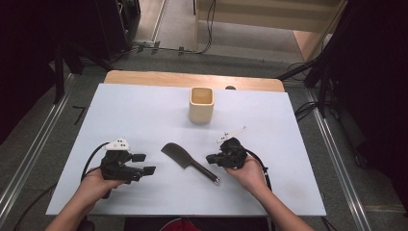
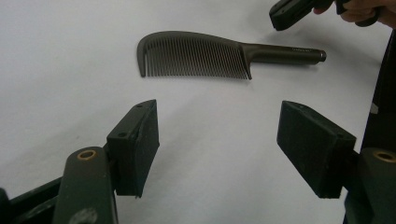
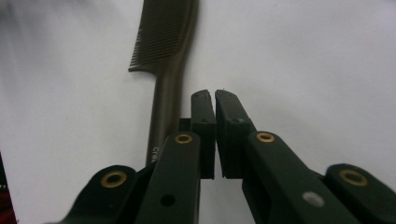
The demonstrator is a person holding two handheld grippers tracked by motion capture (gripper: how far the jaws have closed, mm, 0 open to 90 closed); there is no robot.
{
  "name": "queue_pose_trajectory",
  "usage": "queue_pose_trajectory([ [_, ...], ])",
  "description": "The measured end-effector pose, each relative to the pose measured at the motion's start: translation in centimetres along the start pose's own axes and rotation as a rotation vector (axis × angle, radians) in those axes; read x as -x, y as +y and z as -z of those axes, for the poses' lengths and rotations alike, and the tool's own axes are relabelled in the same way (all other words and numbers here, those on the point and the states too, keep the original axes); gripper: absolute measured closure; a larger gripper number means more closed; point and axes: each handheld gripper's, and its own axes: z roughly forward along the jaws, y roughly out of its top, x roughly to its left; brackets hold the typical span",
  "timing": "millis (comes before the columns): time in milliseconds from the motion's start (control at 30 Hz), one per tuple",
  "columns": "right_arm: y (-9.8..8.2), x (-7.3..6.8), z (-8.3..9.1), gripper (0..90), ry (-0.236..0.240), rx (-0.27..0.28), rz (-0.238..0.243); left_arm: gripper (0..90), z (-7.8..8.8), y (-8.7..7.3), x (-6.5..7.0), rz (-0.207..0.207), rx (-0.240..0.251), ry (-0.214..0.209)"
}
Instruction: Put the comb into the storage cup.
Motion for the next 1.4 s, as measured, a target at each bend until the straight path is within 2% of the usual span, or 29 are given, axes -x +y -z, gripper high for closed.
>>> queue_pose_trajectory([
  [67,0.0,0.2,0.4,80.8,-0.002,0.011,-0.002,30.8,0.0,0.0,0.0,-0.001,-0.002,0.005],
  [200,0.1,0.4,1.2,66.6,-0.002,0.040,0.002,30.8,0.0,0.0,-0.1,0.001,-0.001,0.003],
  [400,-0.4,0.8,2.3,49.3,-0.007,0.062,-0.018,30.8,-0.1,0.0,-0.1,-0.002,0.001,0.007],
  [533,-0.9,1.2,3.4,42.8,-0.007,0.089,-0.050,30.8,-0.1,0.0,-0.1,-0.003,0.001,0.010],
  [667,-1.6,1.6,4.4,35.1,-0.017,0.121,-0.054,30.8,-0.2,0.0,-0.1,0.002,0.001,0.007],
  [867,-2.7,2.0,5.4,32.5,0.013,0.153,-0.068,30.8,-0.3,0.0,-0.1,0.001,-0.002,0.005],
  [1033,-3.3,1.9,5.9,30.4,0.015,0.159,-0.077,30.8,-0.2,0.0,-0.1,-0.002,-0.006,0.006],
  [1133,-3.7,1.7,6.1,28.9,0.008,0.152,-0.069,30.7,-0.2,0.0,-0.1,-0.002,-0.007,0.004],
  [1400,-5.4,1.5,6.9,26.0,-0.018,0.173,-0.069,30.8,-0.2,0.0,-0.1,0.002,0.001,0.004],
])
